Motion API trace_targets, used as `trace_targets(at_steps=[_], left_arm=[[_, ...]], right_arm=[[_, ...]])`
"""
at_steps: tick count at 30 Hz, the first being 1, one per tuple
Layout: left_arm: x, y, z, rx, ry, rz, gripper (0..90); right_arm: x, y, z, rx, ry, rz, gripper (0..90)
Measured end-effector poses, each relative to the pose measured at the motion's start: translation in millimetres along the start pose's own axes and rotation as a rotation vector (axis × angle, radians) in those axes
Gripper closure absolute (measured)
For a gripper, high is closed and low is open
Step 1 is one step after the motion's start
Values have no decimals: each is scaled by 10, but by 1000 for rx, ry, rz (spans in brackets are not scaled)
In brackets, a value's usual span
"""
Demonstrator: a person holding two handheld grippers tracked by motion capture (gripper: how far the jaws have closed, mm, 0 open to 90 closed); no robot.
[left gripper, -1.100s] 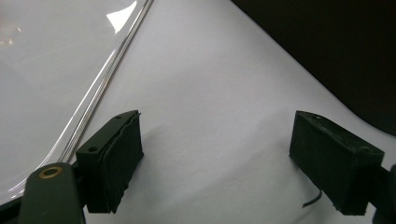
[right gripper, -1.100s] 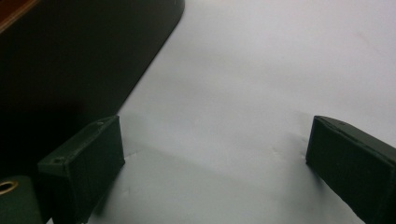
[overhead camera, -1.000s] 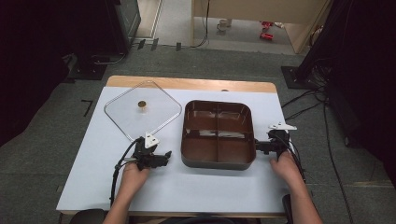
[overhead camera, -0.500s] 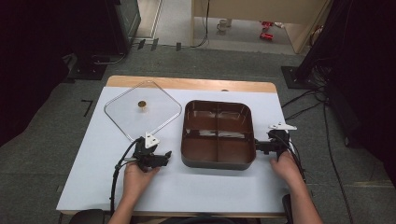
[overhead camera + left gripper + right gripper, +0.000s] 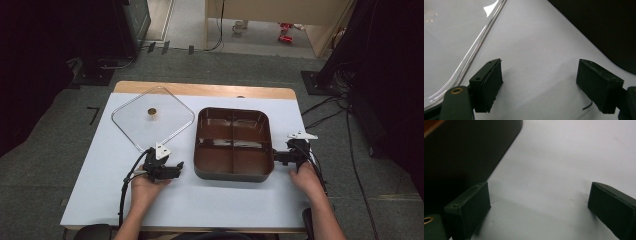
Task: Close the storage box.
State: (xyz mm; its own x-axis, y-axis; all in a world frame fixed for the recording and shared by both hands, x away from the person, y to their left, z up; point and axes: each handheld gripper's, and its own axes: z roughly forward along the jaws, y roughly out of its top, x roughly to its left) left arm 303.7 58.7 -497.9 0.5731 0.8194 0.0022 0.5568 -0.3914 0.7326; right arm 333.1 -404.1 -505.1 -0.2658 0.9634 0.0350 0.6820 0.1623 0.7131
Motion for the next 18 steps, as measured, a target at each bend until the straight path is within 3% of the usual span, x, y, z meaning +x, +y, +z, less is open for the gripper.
trace_targets(at_steps=[4, 11, 18], left_arm=[[28, 33, -21, 31, -13, 0, 250], [86, 126, -92, 50, -75, -30, 251], [91, 187, -214, 20, -91, -33, 302]], right_arm=[[0, 0, 0, 0, 0, 1, 36], [0, 0, 0, -1, 1, 1, 36], [-1, 0, 0, -1, 1, 2, 36]])
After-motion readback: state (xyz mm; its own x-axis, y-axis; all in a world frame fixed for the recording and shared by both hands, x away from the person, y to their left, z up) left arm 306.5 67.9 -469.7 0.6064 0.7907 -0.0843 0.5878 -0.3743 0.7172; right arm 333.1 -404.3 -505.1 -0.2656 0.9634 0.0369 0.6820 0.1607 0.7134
